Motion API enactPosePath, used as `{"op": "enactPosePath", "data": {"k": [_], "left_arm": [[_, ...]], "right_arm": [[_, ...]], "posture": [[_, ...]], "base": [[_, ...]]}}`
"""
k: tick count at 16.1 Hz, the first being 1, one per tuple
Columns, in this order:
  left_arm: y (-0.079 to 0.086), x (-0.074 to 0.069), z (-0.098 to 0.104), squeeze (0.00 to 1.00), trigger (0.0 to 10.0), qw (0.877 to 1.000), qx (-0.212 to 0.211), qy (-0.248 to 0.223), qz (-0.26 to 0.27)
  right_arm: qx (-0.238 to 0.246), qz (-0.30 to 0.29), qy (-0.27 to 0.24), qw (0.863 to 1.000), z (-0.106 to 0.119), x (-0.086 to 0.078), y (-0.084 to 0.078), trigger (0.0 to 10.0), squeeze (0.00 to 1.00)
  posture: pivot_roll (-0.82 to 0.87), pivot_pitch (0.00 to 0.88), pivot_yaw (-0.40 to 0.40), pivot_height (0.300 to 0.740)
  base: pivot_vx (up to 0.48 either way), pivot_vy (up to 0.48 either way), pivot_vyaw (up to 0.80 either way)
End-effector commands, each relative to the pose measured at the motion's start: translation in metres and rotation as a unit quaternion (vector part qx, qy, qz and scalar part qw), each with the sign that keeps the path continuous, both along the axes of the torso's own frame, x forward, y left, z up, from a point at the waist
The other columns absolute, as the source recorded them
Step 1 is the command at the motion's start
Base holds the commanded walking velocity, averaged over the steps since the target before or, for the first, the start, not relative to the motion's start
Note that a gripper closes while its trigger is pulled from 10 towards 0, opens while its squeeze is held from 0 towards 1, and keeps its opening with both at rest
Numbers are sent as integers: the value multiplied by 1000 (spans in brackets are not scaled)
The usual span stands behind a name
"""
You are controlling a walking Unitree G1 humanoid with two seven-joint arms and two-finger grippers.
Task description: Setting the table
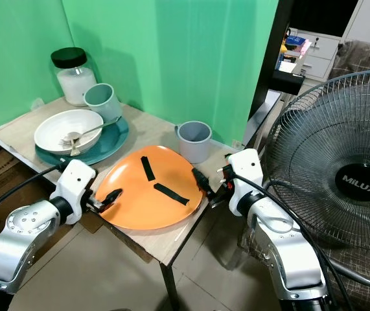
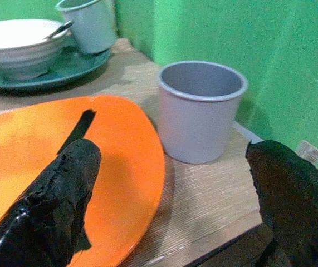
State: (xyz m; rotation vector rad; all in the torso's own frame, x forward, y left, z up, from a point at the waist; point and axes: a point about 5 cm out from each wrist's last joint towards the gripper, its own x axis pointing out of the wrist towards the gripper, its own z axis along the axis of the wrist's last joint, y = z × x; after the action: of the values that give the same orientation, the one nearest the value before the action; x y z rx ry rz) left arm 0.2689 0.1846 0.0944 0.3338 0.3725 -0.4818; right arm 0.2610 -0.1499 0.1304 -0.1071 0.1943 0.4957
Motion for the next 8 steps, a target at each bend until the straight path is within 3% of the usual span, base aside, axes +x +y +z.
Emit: {"op": "enactPosePath", "data": {"k": [1,8], "left_arm": [[5,0,-3,0,10000,1000,20,4,-3],[26,-21,-24,0,10000,998,15,22,62]], "right_arm": [[-9,25,-13,1000,3,0,4,10000,0],[-30,70,-12,997,5,7,1,10000,0]], "posture": [[60,0,50,740],[67,0,35,740]], "base": [[0,0,0],[0,0,0]]}}
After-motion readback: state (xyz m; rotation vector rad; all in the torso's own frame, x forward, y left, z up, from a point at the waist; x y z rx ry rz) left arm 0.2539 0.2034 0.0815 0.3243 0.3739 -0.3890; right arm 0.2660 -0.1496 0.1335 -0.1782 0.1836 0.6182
